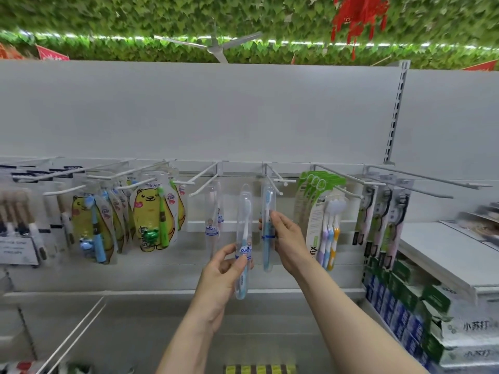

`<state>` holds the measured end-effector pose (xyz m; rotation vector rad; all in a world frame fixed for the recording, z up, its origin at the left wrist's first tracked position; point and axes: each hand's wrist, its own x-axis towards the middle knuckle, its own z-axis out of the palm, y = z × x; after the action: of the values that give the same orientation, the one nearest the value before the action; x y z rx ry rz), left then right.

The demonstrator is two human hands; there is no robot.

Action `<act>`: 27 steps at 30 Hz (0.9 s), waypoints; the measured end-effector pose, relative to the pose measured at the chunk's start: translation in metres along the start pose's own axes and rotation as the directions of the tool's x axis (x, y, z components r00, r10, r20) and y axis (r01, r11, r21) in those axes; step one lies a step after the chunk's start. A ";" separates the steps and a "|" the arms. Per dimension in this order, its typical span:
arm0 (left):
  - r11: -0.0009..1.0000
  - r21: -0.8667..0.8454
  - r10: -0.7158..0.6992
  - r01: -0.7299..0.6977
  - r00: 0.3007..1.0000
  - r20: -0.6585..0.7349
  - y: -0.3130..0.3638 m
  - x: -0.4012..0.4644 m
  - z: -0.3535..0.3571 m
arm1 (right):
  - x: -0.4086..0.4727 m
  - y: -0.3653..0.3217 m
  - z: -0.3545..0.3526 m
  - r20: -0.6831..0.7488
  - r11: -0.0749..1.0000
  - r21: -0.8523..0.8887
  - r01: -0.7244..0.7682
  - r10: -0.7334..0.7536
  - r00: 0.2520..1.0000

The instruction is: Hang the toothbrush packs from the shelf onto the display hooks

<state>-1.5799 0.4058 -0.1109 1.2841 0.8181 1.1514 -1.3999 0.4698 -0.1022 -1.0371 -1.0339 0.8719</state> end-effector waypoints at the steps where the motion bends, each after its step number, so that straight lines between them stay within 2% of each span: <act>1: 1.000 -0.001 0.000 0.000 1.000 0.001 0.000 0.001 0.000 | 0.003 0.000 -0.001 0.001 1.000 -0.017 -0.003 0.003 1.000; 10: 1.000 -0.009 -0.012 0.012 1.000 0.005 -0.001 -0.002 -0.004 | 0.003 -0.008 0.002 -0.067 0.994 -0.104 -0.045 0.038 0.997; 13: 1.000 -0.010 -0.017 0.017 1.000 0.016 -0.003 -0.006 -0.005 | -0.013 -0.017 0.006 -0.157 0.987 -0.160 0.009 -0.034 0.987; 15: 1.000 -0.008 -0.016 0.016 1.000 0.027 -0.004 -0.010 -0.003 | -0.030 -0.026 0.010 -0.215 0.974 -0.208 0.093 -0.138 0.967; 17: 1.000 -0.008 -0.014 0.014 0.999 0.041 -0.005 -0.014 0.000 | -0.050 -0.036 0.016 -0.168 0.962 -0.204 0.184 -0.219 0.961; 21: 1.000 0.006 -0.001 0.000 0.998 0.066 -0.006 -0.021 0.008 | -0.084 -0.058 0.022 -0.038 0.969 -0.068 0.239 -0.242 0.969; 27: 0.999 -0.009 0.039 -0.038 0.994 0.102 -0.006 -0.029 0.021 | -0.105 -0.073 0.011 -0.034 0.953 -0.026 0.300 -0.301 0.953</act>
<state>-1.5668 0.3731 -0.1176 1.3467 0.7161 1.1091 -1.4343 0.3546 -0.0563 -0.8803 -1.1358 0.5915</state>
